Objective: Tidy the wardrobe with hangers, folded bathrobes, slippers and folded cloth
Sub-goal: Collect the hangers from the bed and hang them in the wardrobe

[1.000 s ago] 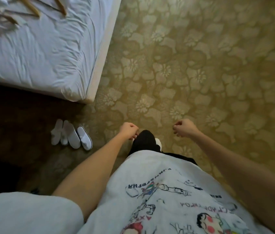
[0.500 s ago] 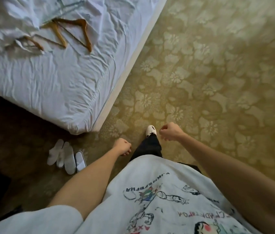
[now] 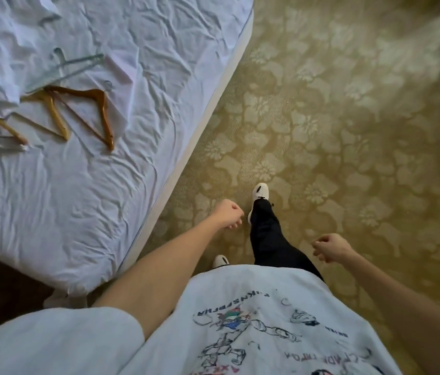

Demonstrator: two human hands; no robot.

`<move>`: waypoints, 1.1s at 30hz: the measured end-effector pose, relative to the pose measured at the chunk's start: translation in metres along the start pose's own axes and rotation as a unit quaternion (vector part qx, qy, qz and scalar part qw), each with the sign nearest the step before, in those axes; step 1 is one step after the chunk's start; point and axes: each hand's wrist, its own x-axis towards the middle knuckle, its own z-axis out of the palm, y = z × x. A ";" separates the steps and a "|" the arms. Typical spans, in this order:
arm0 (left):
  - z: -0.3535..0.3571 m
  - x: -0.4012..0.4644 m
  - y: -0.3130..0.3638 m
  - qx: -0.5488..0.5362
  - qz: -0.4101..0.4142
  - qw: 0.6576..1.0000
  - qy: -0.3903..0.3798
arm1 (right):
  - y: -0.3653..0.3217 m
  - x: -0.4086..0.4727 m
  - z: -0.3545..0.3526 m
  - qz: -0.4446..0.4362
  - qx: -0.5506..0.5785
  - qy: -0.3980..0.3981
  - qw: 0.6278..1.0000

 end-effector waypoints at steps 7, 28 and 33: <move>-0.090 0.093 0.122 0.008 -0.039 0.998 0.050 | -0.149 0.091 -0.132 -0.075 -0.024 0.012 0.997; -0.359 0.207 0.131 -0.365 -0.232 0.875 0.218 | -0.738 0.207 -0.185 -0.373 -0.385 -0.133 0.834; -0.440 0.238 0.165 -0.411 -0.194 0.853 0.255 | -0.821 0.241 -0.227 -0.355 -0.432 -0.113 0.821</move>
